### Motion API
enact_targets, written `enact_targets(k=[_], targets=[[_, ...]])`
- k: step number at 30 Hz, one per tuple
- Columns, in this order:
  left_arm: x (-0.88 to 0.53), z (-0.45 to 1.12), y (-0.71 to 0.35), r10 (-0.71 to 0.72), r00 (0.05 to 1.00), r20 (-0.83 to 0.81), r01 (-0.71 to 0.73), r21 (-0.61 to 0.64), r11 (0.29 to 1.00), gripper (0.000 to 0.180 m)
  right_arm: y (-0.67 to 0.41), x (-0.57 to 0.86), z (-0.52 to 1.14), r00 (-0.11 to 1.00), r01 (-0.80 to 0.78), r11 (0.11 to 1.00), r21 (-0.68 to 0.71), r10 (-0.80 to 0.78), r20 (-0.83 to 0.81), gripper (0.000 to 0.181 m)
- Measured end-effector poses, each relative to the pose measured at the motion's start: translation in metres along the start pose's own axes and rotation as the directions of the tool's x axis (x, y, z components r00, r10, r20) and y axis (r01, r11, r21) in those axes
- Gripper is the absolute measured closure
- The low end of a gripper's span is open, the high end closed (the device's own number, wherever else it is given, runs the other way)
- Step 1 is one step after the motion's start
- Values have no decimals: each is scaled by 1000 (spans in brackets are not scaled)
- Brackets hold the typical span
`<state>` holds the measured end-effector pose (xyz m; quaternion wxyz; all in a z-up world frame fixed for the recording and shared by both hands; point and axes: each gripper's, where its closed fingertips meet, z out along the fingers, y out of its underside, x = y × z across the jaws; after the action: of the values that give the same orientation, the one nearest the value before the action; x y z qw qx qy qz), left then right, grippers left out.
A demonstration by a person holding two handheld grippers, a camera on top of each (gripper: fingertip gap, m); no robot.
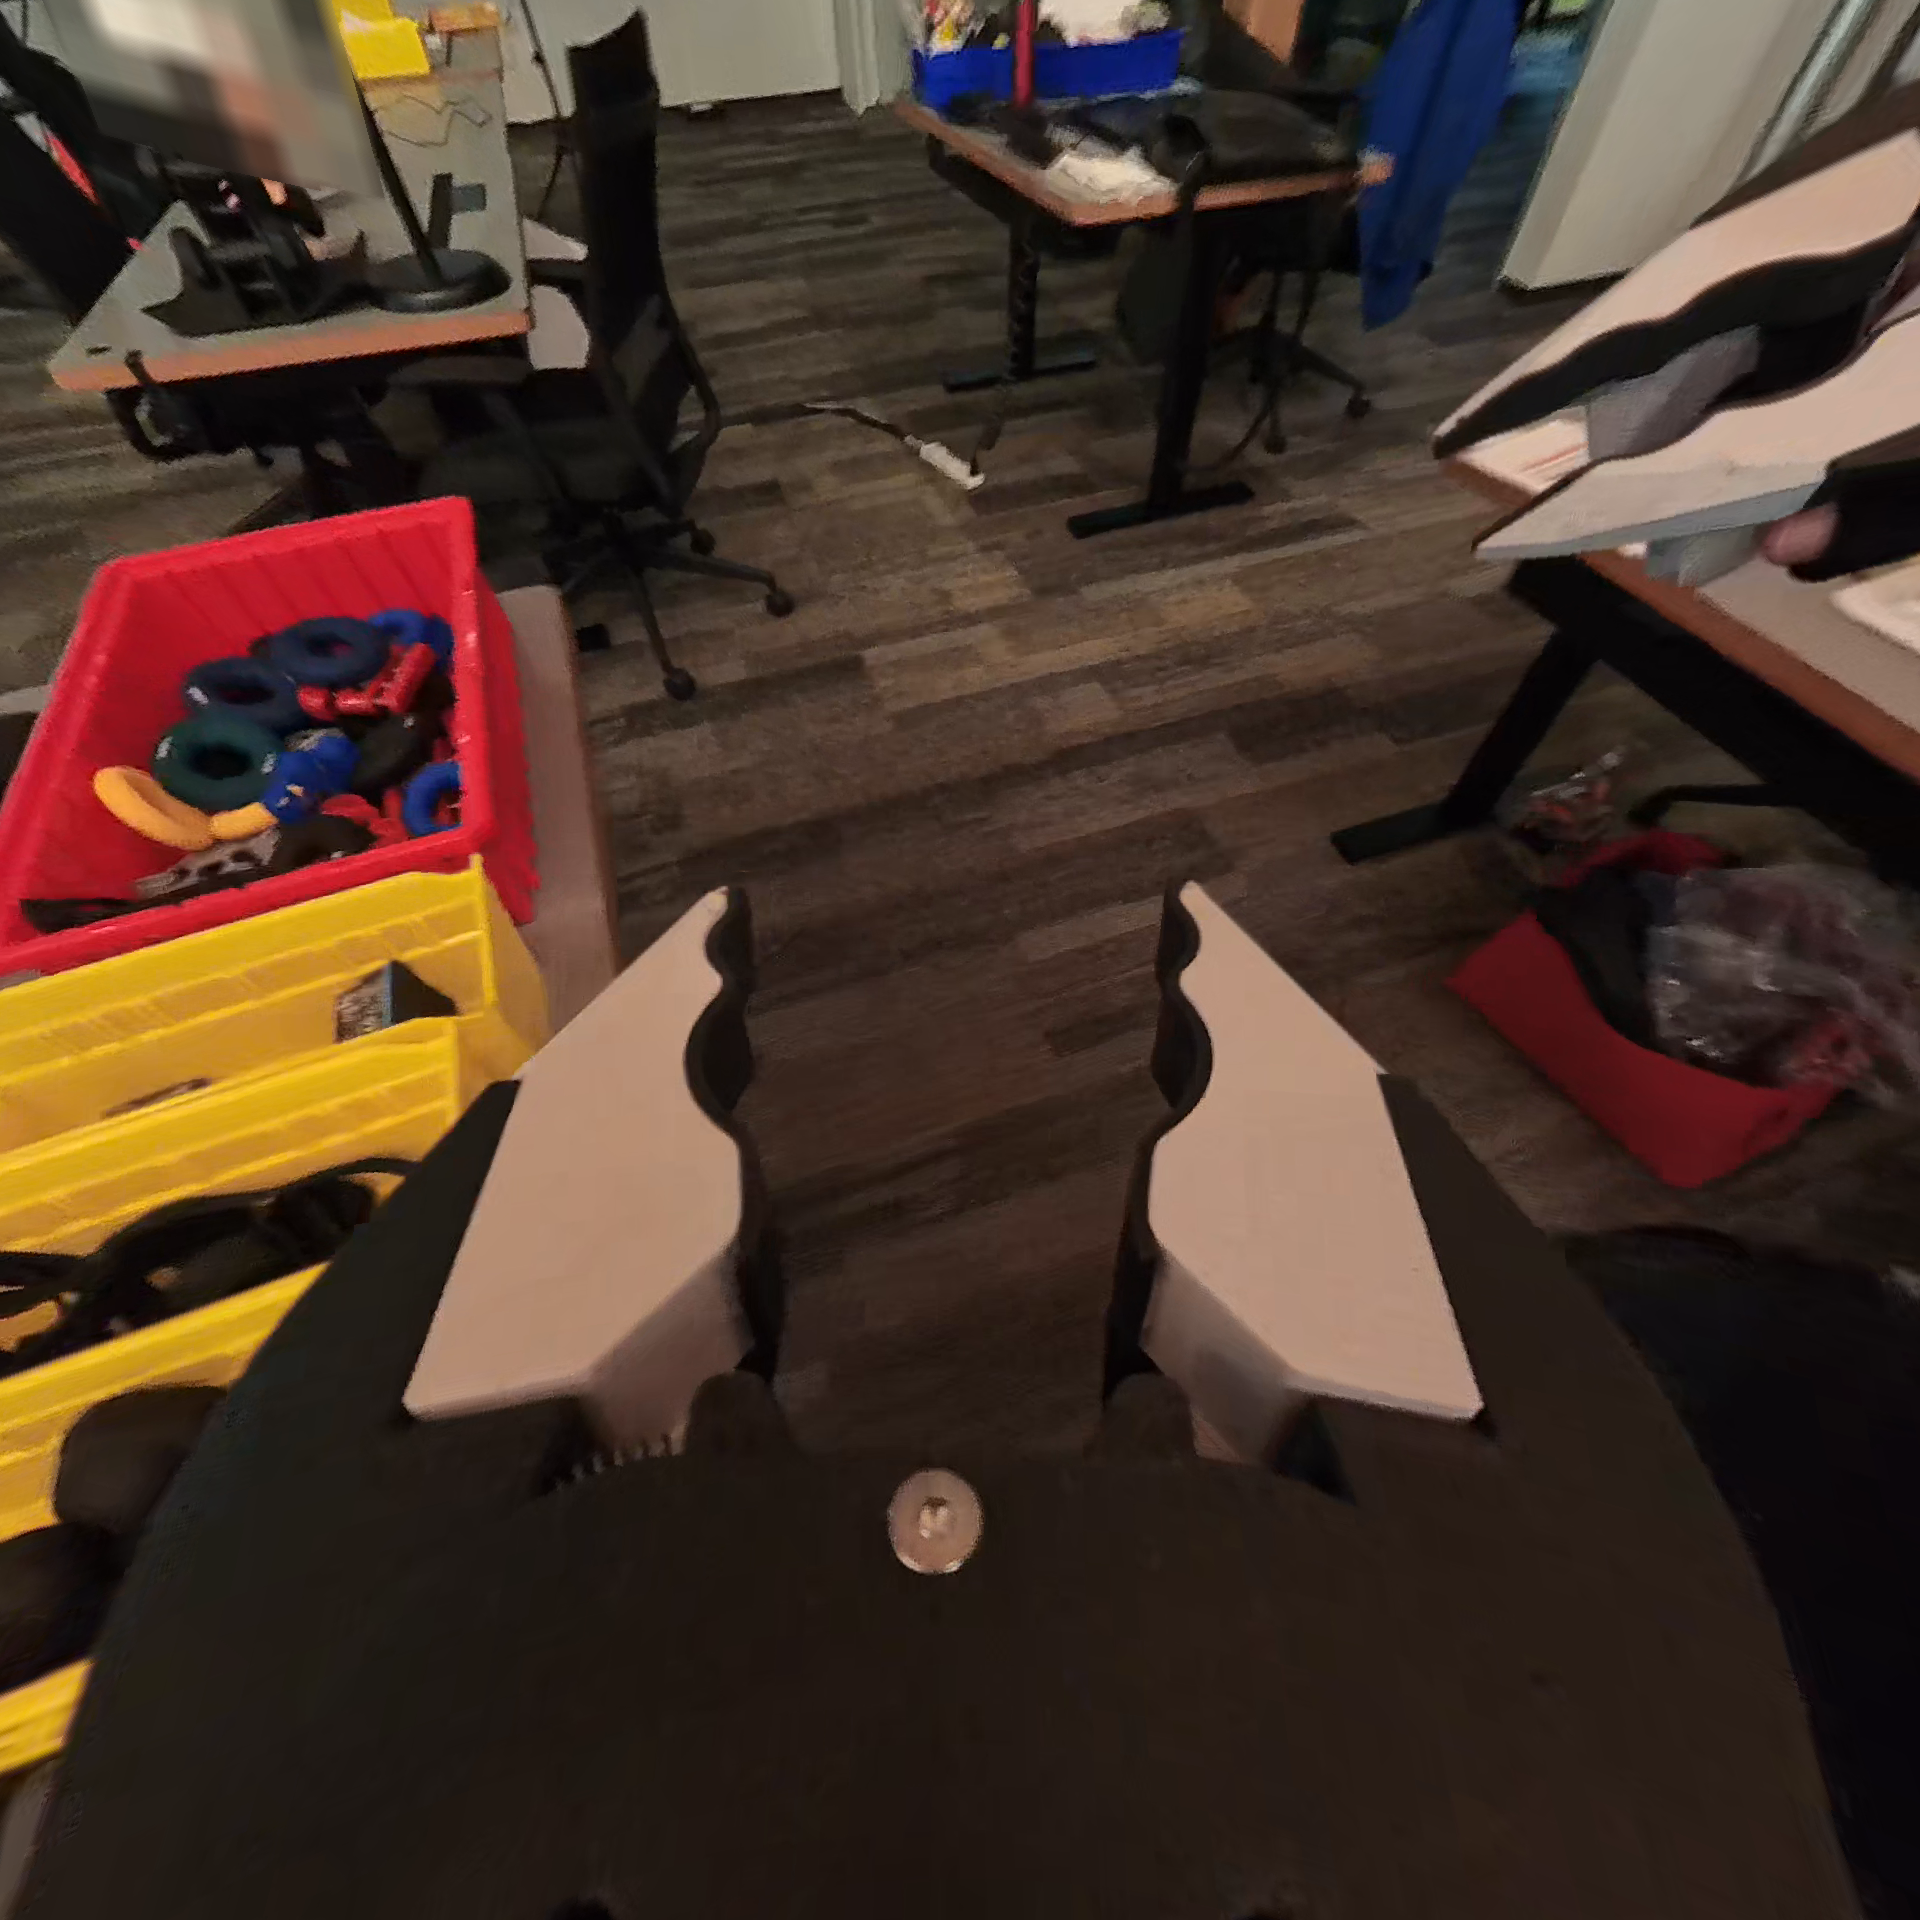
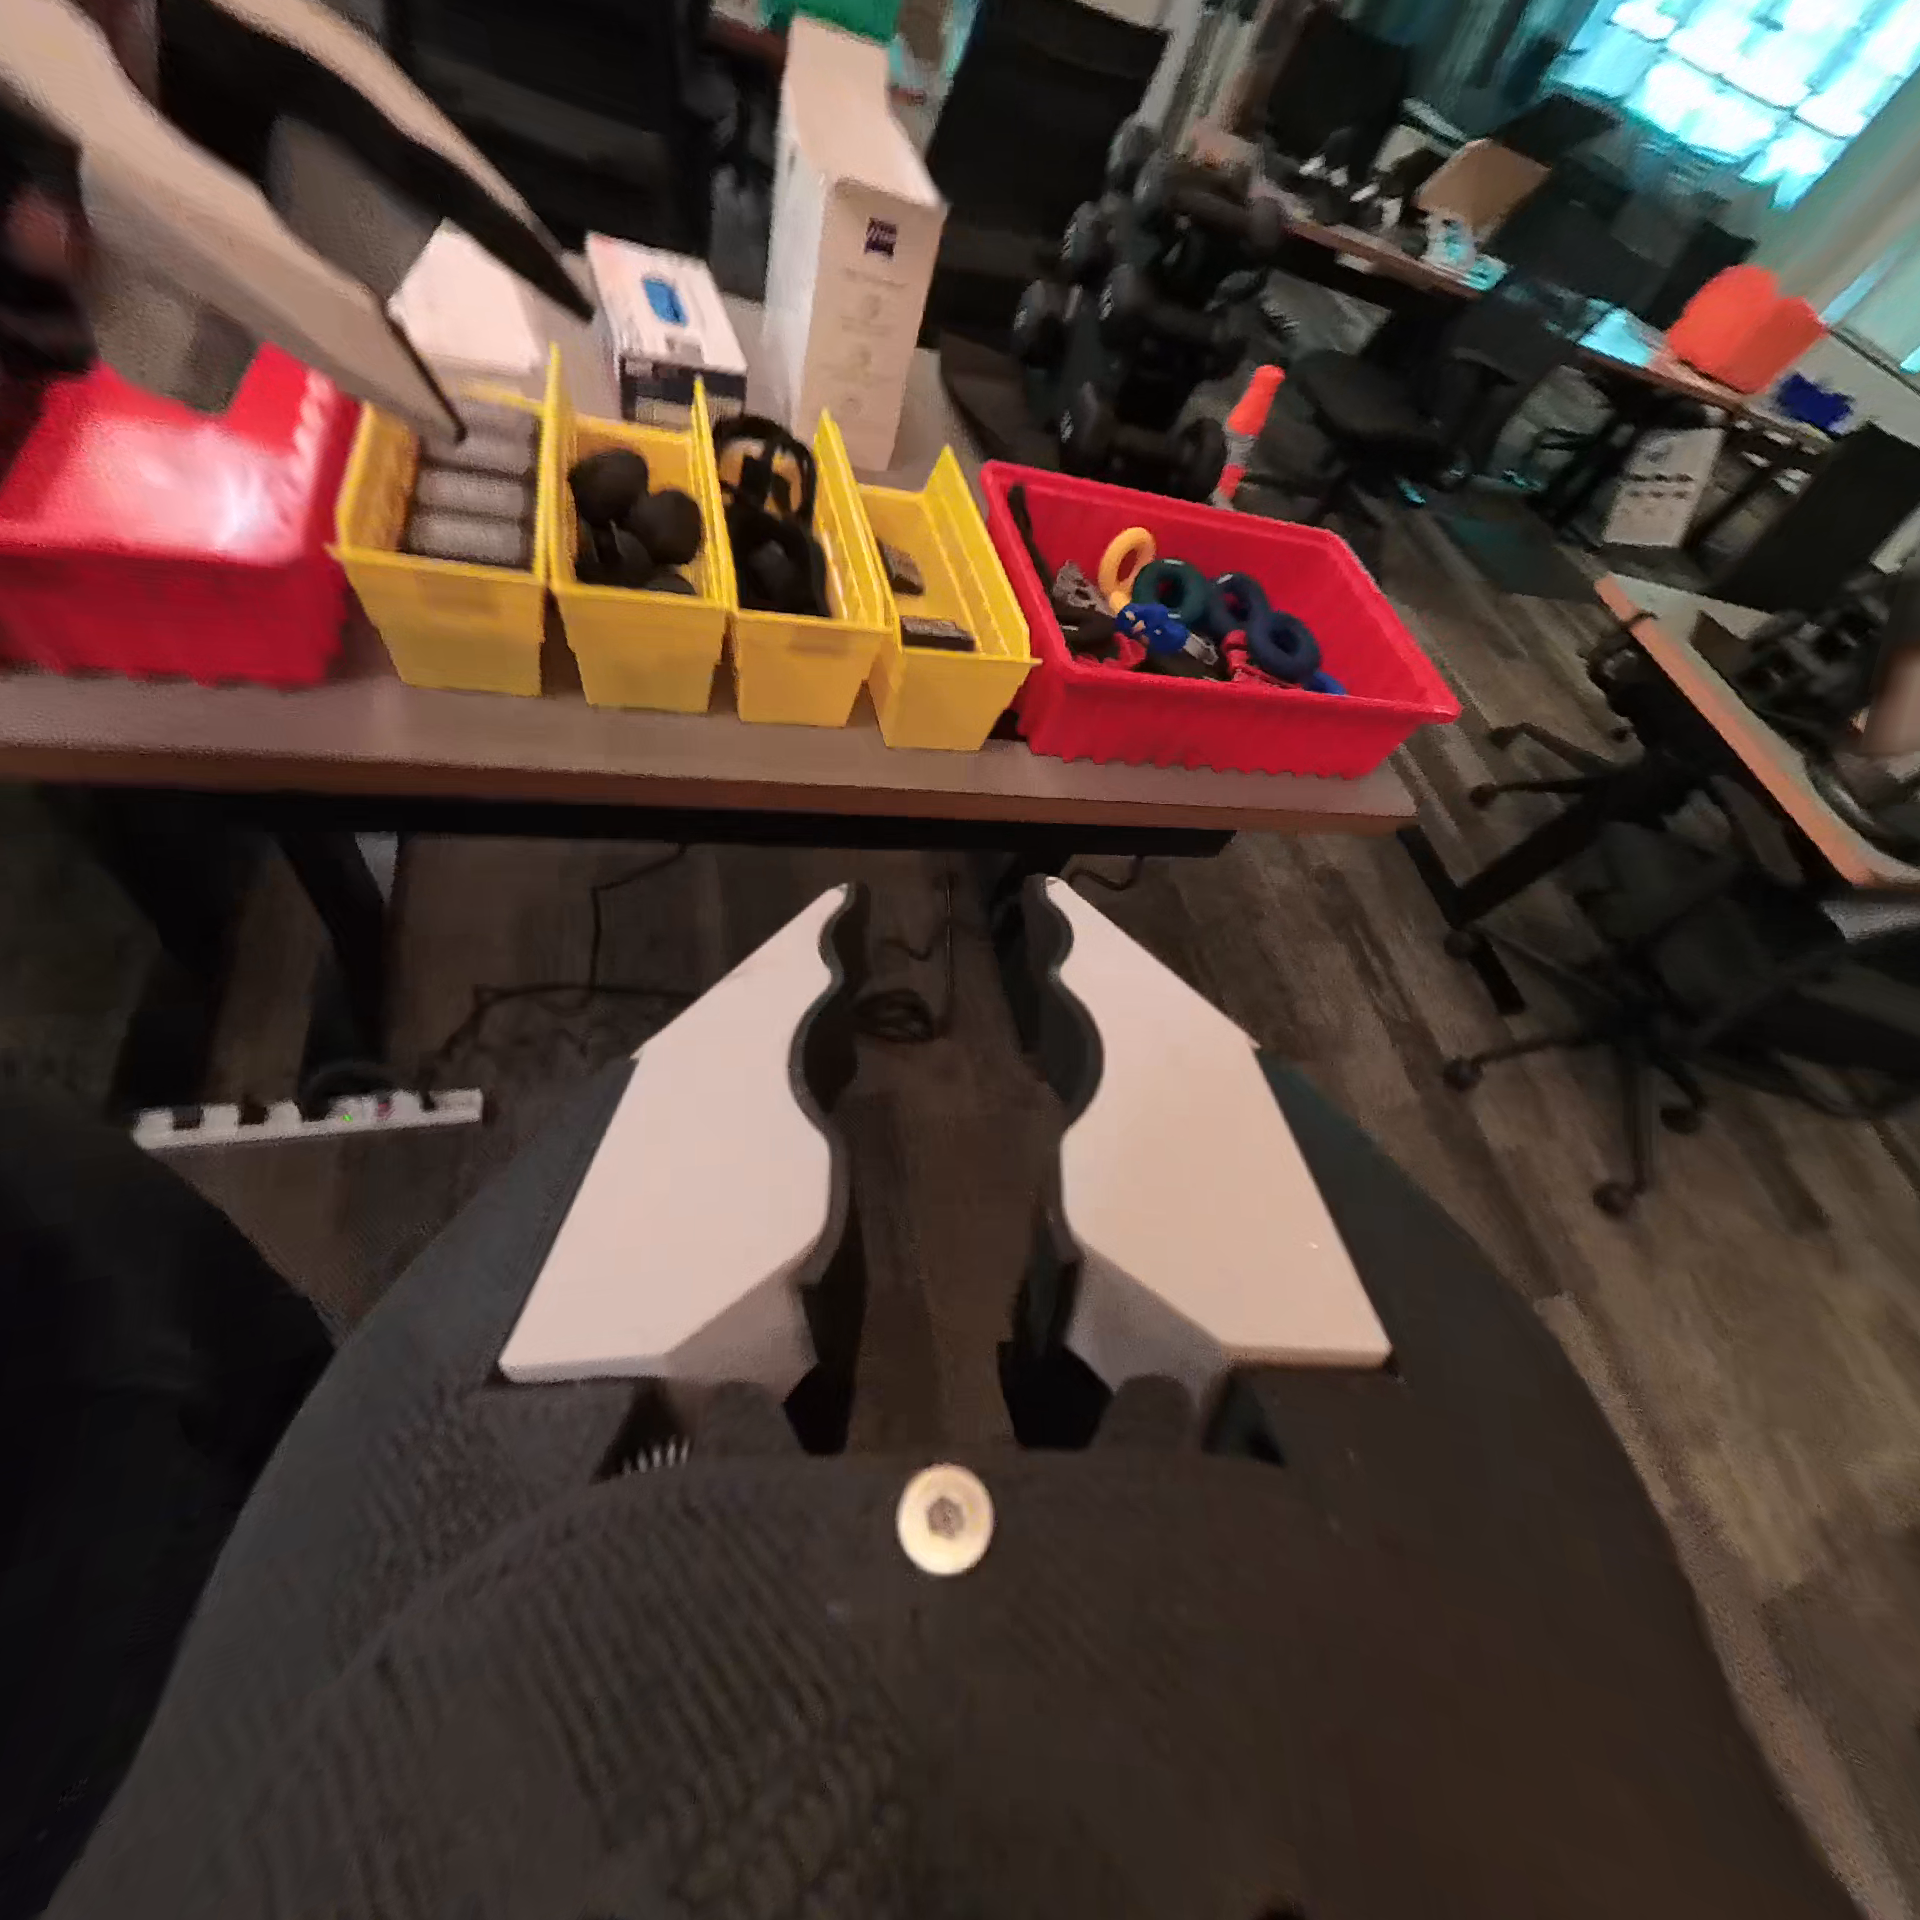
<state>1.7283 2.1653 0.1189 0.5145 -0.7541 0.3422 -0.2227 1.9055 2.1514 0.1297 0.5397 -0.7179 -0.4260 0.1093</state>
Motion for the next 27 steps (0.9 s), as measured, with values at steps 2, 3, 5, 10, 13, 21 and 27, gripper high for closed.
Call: enact_targets(k=[2,3,5,10,13,21,27], targets=[[-28,24,-7,-17,999,33,17,-14,1000,102,6,31,40,994,80,996,-39,-76,84,150],[-41,35,-13,-34,998,49,34,0,999,104,7,42,60,984,108,993,-41,-101,144,150],[-74,59,-18,-66,992,108,64,20,998,105,7,68,107,950,158,987,-32,-143,277,150],[-154,98,-19,-199,915,352,185,72,980,107,-10,110,246,770,355,929,99,-351,533,149],[-176,107,-27,-280,841,463,252,124,960,107,-29,92,314,594,394,896,202,-416,688,146],[-205,91,7,-337,581,741,345,151,927,109,-7,25,460,96,638,659,399,-582,807,140],[-213,67,33,-366,427,827,418,178,891,109,30,-19,514,-123,749,511,421,-517,847,136]])
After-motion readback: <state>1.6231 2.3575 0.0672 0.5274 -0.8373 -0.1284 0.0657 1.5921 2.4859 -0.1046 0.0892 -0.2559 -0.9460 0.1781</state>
